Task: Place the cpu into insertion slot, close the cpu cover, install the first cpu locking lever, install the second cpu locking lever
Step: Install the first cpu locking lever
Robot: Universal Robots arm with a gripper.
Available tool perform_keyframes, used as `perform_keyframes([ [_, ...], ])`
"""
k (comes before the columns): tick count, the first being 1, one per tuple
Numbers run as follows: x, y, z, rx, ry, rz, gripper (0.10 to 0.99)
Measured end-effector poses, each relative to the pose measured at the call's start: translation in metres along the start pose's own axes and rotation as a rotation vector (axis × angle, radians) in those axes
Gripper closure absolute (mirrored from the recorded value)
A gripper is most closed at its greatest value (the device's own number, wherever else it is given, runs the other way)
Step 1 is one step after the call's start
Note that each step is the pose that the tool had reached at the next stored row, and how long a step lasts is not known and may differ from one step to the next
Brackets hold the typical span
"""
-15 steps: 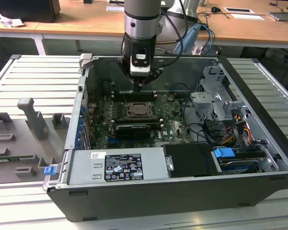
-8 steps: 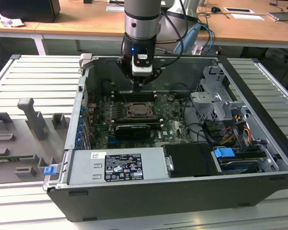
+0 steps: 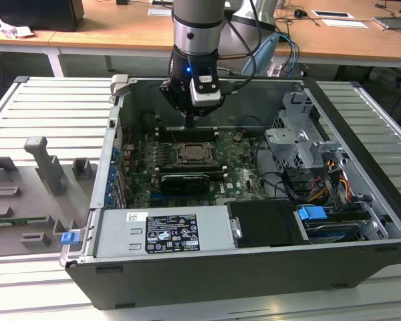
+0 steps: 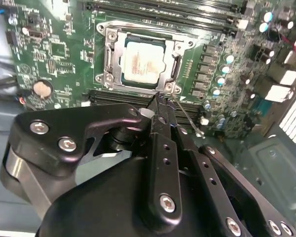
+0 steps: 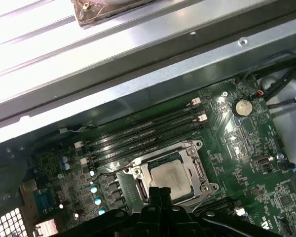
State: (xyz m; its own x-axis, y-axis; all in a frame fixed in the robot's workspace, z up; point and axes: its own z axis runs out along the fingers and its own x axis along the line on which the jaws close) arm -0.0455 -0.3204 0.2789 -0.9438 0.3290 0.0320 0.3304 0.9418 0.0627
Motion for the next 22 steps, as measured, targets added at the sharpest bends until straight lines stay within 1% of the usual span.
perform_keyframes([
  [6,0.0000,0.0000,0.0001,0.003,0.0051,-0.081,0.980],
  [10,0.0000,0.0000,0.0001,0.005,0.0097,-0.155,0.980],
  [14,0.0000,0.0000,0.0001,0.006,0.0115,-0.184,0.980],
  [17,0.0000,0.0000,0.0003,0.007,0.0140,-0.226,0.980],
  [19,0.0000,0.0000,0.0010,0.009,0.0172,-0.285,0.980],
  [20,0.0000,-0.0001,0.0015,0.009,0.0149,-0.306,0.980],
  [21,0.0002,-0.0002,0.0020,0.007,0.0053,-0.312,0.980],
  [22,0.0007,-0.0004,0.0022,0.005,-0.0065,-0.315,0.980],
])
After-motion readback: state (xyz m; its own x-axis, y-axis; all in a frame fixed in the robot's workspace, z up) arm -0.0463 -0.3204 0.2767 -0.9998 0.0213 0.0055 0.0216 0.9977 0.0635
